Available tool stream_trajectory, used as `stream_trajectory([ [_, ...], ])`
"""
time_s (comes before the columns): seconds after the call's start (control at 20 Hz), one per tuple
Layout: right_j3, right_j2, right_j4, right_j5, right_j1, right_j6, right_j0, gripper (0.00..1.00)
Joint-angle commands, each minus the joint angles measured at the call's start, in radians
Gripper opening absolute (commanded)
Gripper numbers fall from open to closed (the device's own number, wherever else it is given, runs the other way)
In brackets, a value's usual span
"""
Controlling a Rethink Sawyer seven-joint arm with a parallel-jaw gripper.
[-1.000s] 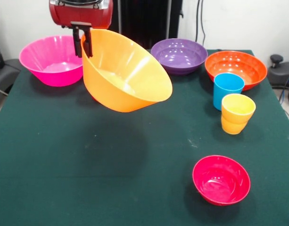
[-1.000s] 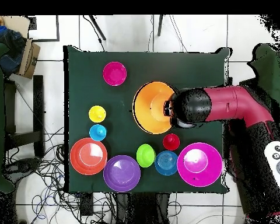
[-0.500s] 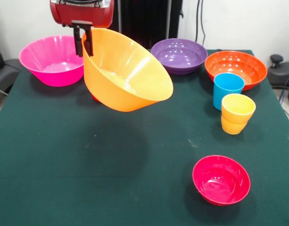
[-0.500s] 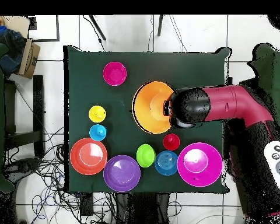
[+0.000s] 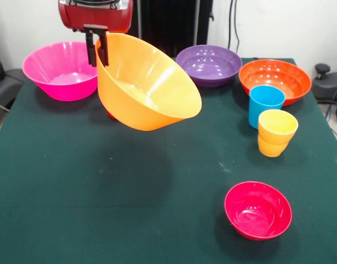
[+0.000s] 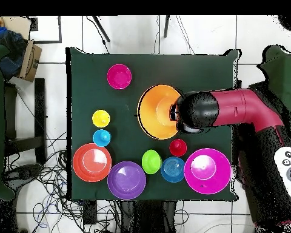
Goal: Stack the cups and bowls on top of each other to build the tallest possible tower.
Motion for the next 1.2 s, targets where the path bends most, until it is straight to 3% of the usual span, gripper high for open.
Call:
stream_trajectory([
  [0.05,0.023,-0.042,-0.017,-0.008,0.004,-0.055,0.036,0.00],
  [0.95,0.042,-0.039,-0.012,-0.012,-0.004,-0.053,0.041,0.00],
  [1.0,0.043,-0.039,-0.013,-0.012,-0.005,-0.052,0.041,1.00],
  [1.2,0.041,-0.036,-0.009,-0.010,-0.002,-0.056,0.040,1.00],
])
